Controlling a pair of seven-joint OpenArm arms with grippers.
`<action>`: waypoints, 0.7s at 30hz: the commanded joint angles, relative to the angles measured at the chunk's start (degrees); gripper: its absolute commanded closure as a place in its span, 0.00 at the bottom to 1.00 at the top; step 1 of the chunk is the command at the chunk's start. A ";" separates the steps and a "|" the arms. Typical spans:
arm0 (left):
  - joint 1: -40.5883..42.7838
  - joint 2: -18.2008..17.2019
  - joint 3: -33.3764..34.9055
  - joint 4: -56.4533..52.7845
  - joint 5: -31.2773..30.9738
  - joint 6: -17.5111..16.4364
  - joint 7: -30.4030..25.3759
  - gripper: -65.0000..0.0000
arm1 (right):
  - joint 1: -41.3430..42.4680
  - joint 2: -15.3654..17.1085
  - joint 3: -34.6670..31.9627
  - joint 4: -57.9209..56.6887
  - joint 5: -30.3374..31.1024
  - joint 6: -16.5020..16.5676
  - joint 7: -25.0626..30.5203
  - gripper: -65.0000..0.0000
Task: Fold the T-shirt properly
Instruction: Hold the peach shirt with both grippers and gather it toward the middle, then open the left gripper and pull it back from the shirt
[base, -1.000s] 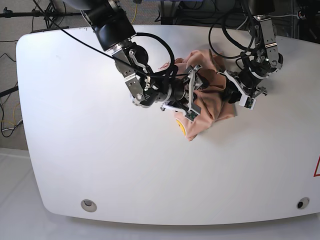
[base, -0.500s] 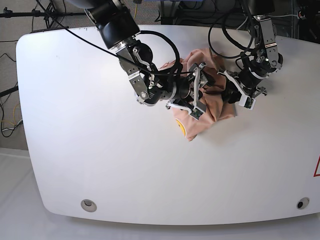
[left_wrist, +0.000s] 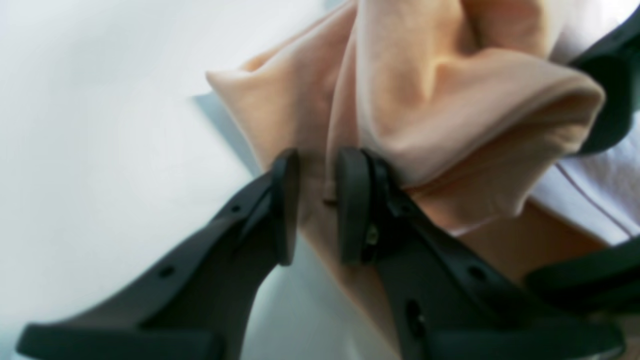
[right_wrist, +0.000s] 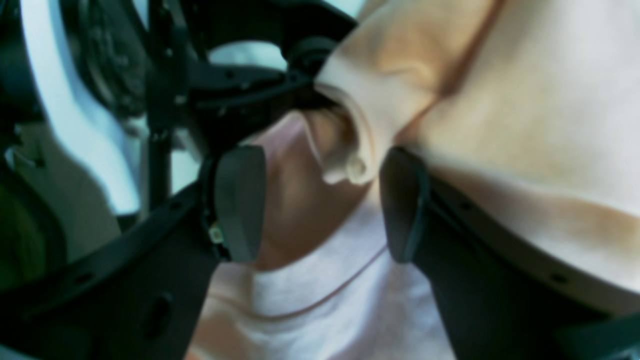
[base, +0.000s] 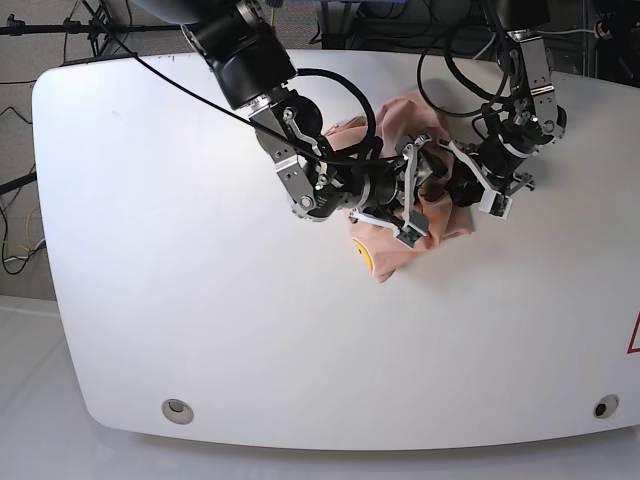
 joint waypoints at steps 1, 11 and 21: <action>-0.38 -0.38 -1.78 1.16 -0.04 0.22 -0.18 0.81 | 1.53 -1.13 -0.51 0.57 1.19 0.22 2.40 0.46; -1.52 -0.38 -6.26 1.16 -0.04 0.22 -0.10 0.81 | 2.76 -1.39 -1.92 0.48 1.19 0.22 3.10 0.46; -2.05 -0.56 -9.87 2.04 -0.04 0.22 -0.01 0.81 | 4.43 -2.00 -1.92 0.48 1.54 0.22 3.10 0.46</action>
